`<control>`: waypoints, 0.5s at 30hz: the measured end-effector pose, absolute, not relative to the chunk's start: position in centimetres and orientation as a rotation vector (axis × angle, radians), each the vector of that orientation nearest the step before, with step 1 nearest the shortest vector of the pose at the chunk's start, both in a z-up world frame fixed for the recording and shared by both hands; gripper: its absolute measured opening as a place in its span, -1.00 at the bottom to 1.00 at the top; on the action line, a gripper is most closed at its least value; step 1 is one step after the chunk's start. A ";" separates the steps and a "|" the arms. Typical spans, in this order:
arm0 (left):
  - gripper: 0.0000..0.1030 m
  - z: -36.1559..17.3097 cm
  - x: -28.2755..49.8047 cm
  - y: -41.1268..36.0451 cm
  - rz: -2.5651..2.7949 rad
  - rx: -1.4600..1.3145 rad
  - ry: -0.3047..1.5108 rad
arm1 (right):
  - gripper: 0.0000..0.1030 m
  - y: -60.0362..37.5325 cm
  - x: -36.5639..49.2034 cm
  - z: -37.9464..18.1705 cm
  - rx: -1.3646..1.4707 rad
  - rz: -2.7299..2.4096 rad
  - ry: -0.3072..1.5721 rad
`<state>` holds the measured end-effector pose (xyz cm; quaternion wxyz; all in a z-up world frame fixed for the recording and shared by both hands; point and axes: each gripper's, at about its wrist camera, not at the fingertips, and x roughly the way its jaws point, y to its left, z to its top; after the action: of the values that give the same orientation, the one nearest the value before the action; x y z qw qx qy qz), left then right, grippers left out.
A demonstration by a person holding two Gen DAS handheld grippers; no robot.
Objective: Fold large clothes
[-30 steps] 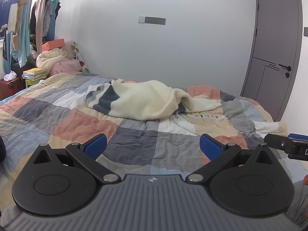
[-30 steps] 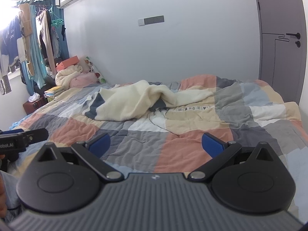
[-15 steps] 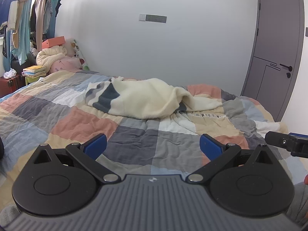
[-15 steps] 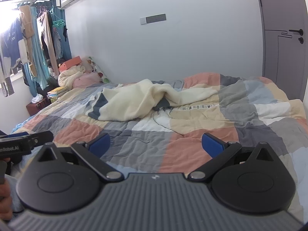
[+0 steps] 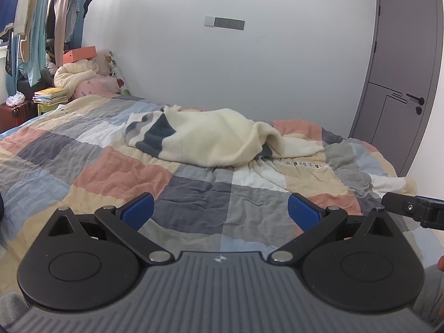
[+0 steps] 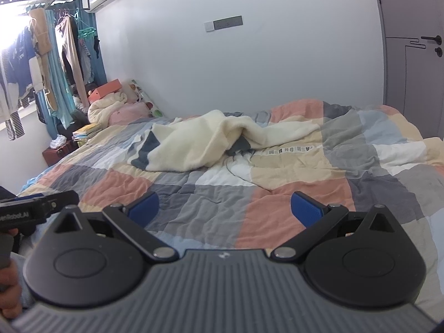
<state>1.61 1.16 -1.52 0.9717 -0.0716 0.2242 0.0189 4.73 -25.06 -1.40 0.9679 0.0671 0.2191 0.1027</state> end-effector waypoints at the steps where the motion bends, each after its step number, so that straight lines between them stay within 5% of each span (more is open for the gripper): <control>1: 1.00 -1.7 1.7 1.3 0.039 -0.145 0.454 | 1.00 -25.0 4.8 -1.5 0.137 0.211 0.446; 15: 1.00 -2.5 2.7 2.0 0.045 -0.157 0.466 | 1.00 -25.0 5.8 -2.3 0.149 0.202 0.463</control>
<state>2.73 2.04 -2.55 0.9697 -0.0776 0.2306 0.0225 5.79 -25.04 -2.28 0.9655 0.0737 0.2289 0.0999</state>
